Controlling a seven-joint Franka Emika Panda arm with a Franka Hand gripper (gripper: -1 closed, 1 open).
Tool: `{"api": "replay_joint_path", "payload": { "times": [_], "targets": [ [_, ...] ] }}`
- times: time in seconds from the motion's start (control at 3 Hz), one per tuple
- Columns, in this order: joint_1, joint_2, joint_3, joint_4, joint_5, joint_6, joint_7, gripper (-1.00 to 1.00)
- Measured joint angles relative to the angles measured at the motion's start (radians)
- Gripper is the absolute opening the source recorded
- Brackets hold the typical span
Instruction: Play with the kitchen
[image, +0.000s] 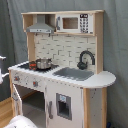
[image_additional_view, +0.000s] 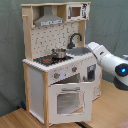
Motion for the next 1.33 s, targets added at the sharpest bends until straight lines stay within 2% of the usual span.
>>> {"api": "replay_joint_path", "payload": {
  "times": [0.33, 0.67, 1.33],
  "targets": [
    [0.026, 0.017, -0.032, -0.019, 0.019, 0.000, -0.114, 1.00],
    [0.054, 0.040, -0.035, -0.042, 0.042, 0.000, -0.201, 1.00],
    [0.104, 0.090, -0.041, -0.106, 0.131, 0.001, -0.391, 1.00]
  ]
}}
